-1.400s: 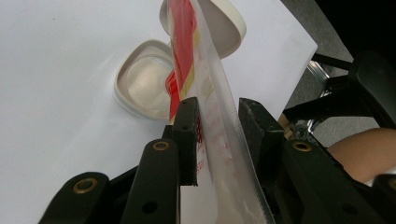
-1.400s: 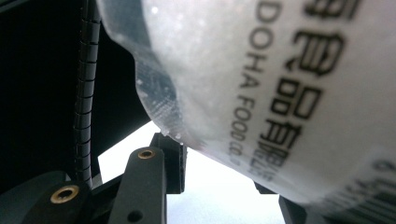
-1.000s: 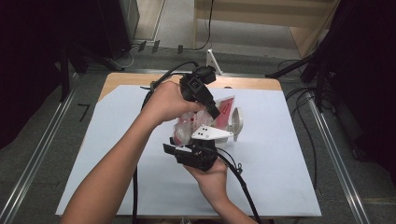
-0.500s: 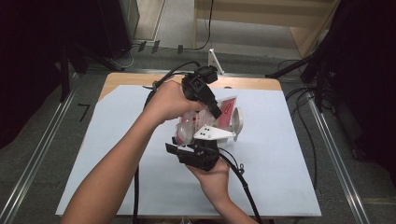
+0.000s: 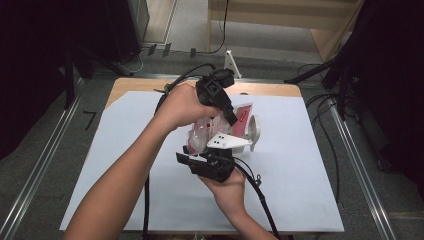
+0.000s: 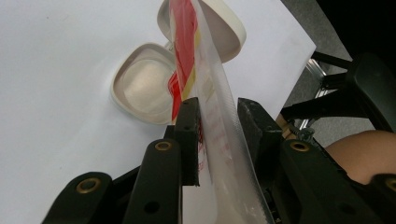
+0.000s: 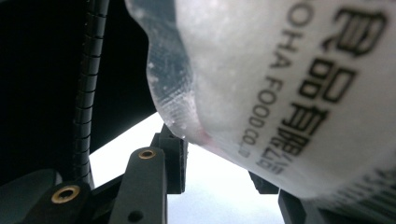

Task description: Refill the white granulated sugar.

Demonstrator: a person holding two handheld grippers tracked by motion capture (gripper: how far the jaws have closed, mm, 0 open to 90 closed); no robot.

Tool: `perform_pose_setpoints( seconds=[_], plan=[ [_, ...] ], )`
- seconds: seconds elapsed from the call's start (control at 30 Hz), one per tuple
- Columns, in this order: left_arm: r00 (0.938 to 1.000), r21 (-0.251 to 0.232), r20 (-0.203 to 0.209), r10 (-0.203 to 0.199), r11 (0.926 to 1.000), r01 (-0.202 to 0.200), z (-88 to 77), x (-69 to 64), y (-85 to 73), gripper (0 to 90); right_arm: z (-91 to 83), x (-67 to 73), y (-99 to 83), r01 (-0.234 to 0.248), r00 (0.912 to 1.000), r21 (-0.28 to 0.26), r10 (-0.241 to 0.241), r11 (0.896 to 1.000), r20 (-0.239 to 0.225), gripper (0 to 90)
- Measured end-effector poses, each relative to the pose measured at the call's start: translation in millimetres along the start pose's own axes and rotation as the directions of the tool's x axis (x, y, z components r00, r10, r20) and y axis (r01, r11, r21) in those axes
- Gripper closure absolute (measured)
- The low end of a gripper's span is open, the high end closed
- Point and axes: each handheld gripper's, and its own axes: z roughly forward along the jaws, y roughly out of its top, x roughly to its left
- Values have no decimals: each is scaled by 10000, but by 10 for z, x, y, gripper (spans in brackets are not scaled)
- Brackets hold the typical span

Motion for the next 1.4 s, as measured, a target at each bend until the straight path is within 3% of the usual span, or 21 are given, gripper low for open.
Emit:
perform_pose_setpoints(
  seconds=[0.3,0.73,1.07,1.4],
  plan=[
    [10000,-23,-87,-43,10000,43,-23,37,-20,706,50,-14,42,-78,9998,321,85,9995,-203,618],
    [9999,16,-23,-164,9999,164,-49,50,-19,698,50,2,61,-66,9995,308,76,9995,-318,626],
    [9996,141,-193,-186,9997,188,-131,54,-13,690,62,34,128,-26,9986,352,44,9994,-536,626],
    [9996,49,-204,-189,9998,190,-101,57,14,676,78,9,132,-109,9990,370,125,9993,-425,626]
  ],
)
